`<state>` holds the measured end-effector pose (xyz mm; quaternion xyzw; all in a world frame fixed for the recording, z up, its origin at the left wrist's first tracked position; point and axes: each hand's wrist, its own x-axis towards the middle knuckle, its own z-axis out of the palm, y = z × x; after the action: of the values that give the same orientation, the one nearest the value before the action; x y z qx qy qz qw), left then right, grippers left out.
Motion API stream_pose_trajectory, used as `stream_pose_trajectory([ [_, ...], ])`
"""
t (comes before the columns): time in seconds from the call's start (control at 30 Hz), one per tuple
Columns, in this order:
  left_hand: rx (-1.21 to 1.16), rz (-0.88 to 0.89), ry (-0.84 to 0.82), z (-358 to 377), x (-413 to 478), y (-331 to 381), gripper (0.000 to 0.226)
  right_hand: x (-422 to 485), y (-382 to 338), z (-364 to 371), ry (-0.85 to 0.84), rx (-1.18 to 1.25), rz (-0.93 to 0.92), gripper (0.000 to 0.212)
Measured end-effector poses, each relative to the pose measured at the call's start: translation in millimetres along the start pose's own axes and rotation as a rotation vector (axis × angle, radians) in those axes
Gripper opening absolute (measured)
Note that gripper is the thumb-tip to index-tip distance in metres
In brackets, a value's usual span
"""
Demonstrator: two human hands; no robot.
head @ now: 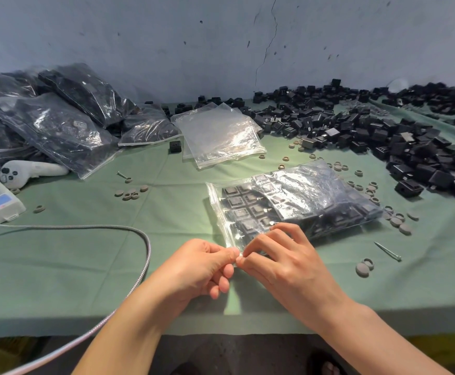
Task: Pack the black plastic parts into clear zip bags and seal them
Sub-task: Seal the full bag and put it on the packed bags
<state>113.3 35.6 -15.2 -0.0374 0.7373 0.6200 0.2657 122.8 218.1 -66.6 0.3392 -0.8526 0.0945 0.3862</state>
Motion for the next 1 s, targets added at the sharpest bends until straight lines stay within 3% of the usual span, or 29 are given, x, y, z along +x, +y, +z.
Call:
stream_pose_trajectory([
  [1.0,0.006,0.011,0.003,0.6,0.3,-0.4,0.028,0.0,-1.1,-6.6,-0.048,-0.004,-0.017,0.007],
])
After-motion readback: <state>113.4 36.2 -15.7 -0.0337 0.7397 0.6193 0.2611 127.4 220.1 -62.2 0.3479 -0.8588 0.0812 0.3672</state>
